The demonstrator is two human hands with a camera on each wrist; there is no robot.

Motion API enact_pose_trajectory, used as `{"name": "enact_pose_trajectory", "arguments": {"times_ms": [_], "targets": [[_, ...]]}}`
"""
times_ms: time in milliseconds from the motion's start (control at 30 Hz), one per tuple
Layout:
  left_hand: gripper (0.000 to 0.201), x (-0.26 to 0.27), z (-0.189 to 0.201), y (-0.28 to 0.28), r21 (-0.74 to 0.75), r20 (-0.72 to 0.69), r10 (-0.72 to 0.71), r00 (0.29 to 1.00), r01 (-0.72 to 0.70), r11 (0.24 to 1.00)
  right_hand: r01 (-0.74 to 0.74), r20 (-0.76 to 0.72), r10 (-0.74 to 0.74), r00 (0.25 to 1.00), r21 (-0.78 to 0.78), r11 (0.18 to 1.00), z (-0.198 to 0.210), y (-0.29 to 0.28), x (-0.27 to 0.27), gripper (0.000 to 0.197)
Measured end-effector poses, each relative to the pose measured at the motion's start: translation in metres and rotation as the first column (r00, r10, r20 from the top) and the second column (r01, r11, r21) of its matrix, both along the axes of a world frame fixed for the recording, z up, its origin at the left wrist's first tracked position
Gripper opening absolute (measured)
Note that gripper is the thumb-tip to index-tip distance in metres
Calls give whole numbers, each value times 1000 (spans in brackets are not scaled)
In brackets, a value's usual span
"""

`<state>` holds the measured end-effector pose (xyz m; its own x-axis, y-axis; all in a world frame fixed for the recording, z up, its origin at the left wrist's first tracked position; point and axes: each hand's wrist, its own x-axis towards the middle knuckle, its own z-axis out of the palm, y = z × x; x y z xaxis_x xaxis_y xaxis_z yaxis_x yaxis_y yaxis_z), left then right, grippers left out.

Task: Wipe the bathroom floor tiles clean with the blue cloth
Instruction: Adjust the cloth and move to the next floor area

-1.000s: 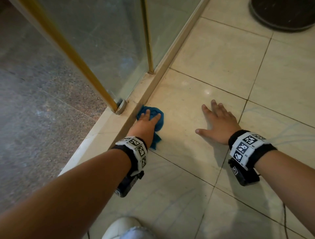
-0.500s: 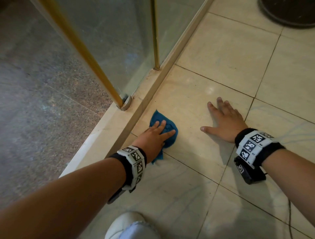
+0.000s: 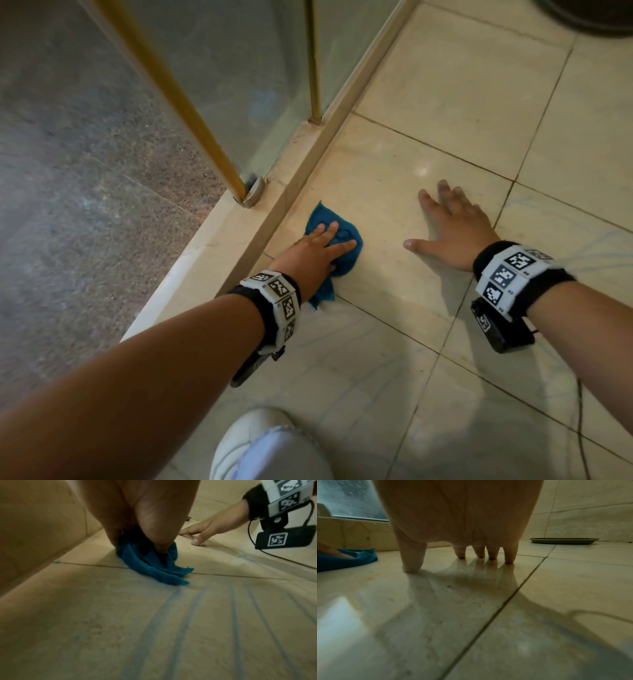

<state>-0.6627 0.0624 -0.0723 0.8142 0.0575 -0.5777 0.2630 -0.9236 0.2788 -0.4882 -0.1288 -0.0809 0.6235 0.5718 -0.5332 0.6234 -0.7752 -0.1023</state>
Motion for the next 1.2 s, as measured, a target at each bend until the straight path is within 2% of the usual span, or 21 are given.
{"name": "enact_pose_trajectory", "arguments": {"times_ms": [100,167,200,267,333,400,433,500,567,600,667,733,867,933,1000,1100,1200], "targets": [[59,-2,0,9,1,-13,160,987,-160,987,5,-6,-5,1000,4,1000,1,-1,-1,95],[63,-6,-5,4,32,-31,171,985,-170,985,12,-10,-11,1000,12,1000,1,-1,-1,95],[67,-9,-9,-1,50,-40,118,992,-116,992,14,-10,-14,1000,13,1000,1,-1,-1,95],[74,-12,-14,-18,92,-47,-123,991,127,988,17,-9,-17,1000,16,1000,1,-1,-1,96],[69,-11,-16,-41,53,-59,-351,935,354,934,19,-11,-19,1000,21,1000,0,0,-1,96],[64,-6,-17,-57,6,-46,-450,892,451,893,27,-15,-26,1000,23,999,0,0,-1,96],[64,-2,-16,-59,6,-43,-445,895,445,895,29,-18,-29,999,21,999,0,0,-1,96],[69,5,-18,-47,49,-18,-319,948,319,946,28,-20,-28,999,20,999,1,0,-1,96],[73,8,-17,-25,66,6,-82,997,82,995,27,-20,-27,999,22,999,1,0,-1,96],[74,7,-16,-15,61,4,7,1000,-7,998,27,-20,-26,999,23,999,1,0,-1,95],[77,5,-14,-8,61,-19,96,995,-95,994,22,-15,-21,1000,24,999,0,0,-2,96],[81,1,-12,-14,80,-38,95,995,-92,993,21,-14,-20,1000,19,1000,-1,0,-1,96],[90,-11,-19,-38,109,-71,-82,994,89,990,16,-8,-15,1000,27,1000,-1,0,-1,96],[91,-14,-19,-42,112,-85,-116,990,125,986,15,-10,-15,1000,34,999,-1,-1,-1,95],[91,-14,-15,-41,110,-81,-72,994,81,991,15,-6,-15,1000,30,999,-1,-1,-1,95],[94,-19,-8,-32,170,-112,75,991,-55,984,14,-8,-14,1000,26,1000,-1,0,-1,95],[84,-23,-3,-22,230,-127,197,972,-164,959,15,-7,-15,1000,22,1000,-2,0,-1,95]]}}
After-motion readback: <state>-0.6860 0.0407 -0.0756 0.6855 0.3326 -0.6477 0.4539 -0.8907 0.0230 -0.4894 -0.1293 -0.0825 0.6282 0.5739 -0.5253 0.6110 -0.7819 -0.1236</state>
